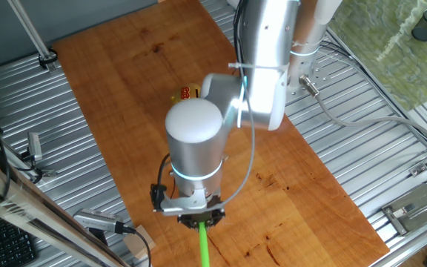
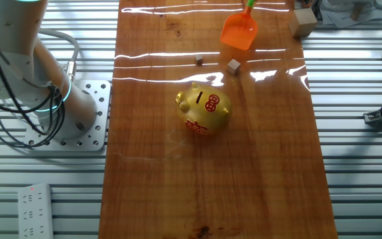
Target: Use a shovel to scoop up an object
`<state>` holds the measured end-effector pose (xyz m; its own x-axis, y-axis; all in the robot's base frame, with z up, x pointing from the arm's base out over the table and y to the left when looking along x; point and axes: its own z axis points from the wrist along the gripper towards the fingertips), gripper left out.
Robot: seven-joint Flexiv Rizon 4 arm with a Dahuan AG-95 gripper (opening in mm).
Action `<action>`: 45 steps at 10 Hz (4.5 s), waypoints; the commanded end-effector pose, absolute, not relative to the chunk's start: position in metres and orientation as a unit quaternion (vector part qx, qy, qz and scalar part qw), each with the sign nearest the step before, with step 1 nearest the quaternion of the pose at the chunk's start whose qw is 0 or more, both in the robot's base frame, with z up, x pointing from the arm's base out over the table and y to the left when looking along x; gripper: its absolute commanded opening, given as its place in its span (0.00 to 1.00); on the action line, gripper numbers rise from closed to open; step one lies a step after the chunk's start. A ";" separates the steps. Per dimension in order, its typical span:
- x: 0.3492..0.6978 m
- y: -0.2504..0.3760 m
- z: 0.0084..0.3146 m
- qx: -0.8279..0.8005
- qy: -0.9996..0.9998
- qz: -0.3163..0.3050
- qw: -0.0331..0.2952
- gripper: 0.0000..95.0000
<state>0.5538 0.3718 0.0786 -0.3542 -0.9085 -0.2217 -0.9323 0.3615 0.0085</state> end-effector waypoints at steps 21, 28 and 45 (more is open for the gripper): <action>0.576 0.361 0.087 -0.566 0.798 0.107 0.175 0.00; 0.576 0.359 0.087 -0.560 0.798 0.118 0.191 0.00; 0.563 0.343 0.072 -0.556 0.795 0.125 0.206 0.00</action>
